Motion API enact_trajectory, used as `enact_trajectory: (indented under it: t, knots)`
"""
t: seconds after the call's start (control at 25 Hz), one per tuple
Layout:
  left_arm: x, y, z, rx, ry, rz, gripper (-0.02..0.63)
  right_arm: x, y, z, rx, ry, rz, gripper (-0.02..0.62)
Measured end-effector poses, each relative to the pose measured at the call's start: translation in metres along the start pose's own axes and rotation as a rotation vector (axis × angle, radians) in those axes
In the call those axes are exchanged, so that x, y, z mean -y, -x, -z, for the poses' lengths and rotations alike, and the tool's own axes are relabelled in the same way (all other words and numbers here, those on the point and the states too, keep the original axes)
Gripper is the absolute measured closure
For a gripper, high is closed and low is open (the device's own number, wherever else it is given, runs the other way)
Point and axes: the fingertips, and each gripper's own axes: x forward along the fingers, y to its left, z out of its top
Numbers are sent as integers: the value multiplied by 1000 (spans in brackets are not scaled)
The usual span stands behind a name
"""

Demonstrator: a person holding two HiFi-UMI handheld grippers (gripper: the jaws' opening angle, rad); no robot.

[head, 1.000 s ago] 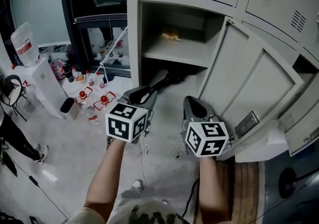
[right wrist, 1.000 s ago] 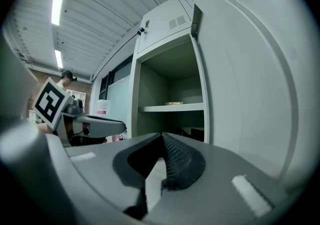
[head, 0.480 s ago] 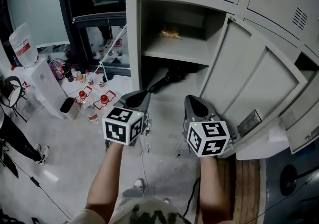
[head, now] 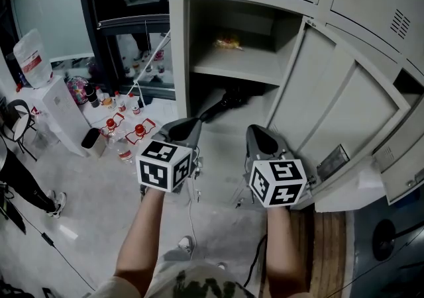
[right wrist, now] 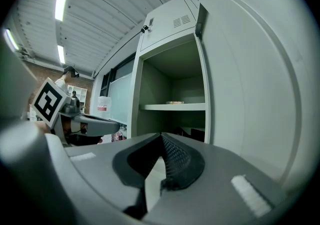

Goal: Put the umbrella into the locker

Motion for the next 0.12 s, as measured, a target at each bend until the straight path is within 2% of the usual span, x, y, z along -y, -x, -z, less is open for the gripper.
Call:
enact_trajectory:
  t: [0.12]
  knots:
    - [1, 0, 0, -2, -2, 2, 600, 0, 0, -1, 1, 0, 0, 598]
